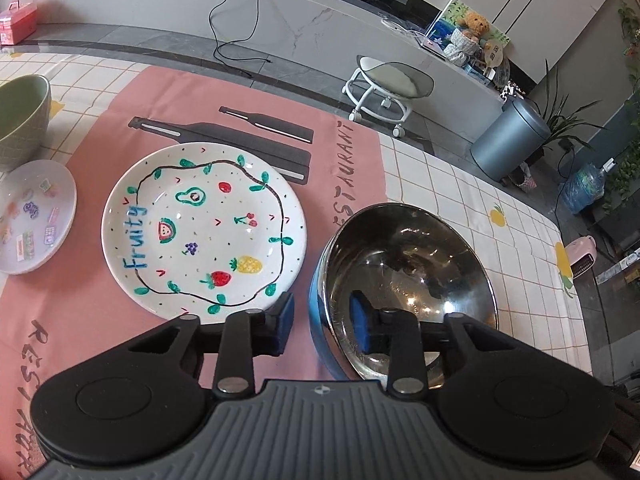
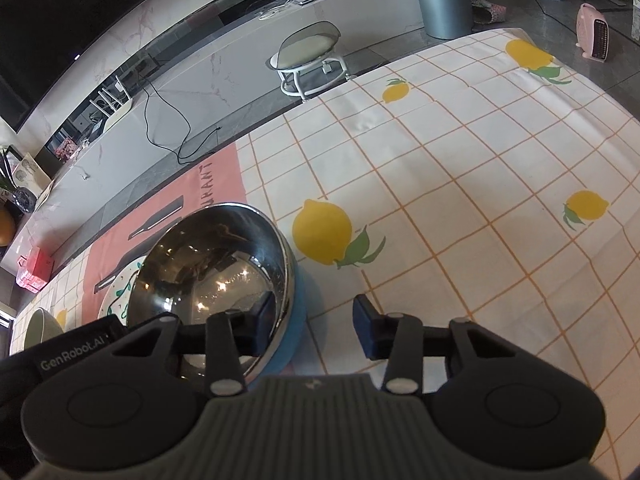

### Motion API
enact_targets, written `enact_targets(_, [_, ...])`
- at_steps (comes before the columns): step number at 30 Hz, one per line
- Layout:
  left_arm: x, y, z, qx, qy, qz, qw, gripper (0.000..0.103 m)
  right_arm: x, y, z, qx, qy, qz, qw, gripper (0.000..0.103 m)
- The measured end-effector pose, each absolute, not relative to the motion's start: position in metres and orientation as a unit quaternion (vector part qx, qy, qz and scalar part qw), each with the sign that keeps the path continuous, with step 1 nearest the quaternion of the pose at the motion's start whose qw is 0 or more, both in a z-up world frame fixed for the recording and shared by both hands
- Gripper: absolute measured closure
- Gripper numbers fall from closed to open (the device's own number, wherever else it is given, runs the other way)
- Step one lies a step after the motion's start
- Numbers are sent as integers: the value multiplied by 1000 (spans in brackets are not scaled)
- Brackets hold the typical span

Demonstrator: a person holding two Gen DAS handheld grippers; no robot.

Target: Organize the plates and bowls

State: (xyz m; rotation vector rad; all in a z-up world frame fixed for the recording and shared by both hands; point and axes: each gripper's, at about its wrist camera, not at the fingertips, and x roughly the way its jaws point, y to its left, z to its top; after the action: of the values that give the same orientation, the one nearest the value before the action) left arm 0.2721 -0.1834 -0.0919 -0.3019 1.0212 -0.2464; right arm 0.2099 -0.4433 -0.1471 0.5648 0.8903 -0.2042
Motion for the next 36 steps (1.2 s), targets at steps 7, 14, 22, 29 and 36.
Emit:
enact_targets(7, [270,-188,-90,-130,487,-120,855,88,213,-437,-144,275,425,-87,858,88])
enact_targets(14, [255,-183,-79,-127,479,-115,861,89,201,-431,-139,269,427,-88,859,89])
enact_targets(22, [223,-169,-56,-126,468,-107,868,92,169,-421,-119,269,421,-74,863,90])
enact_targets(29, [184,-148,-37,-136,455,-96,875,92,131,-402,-97,262,411,-56,872,90])
enact_targets(36, [143,-119,-10,-141,434,-81,886,91,92,-379,-79,258,404,-23,877,91])
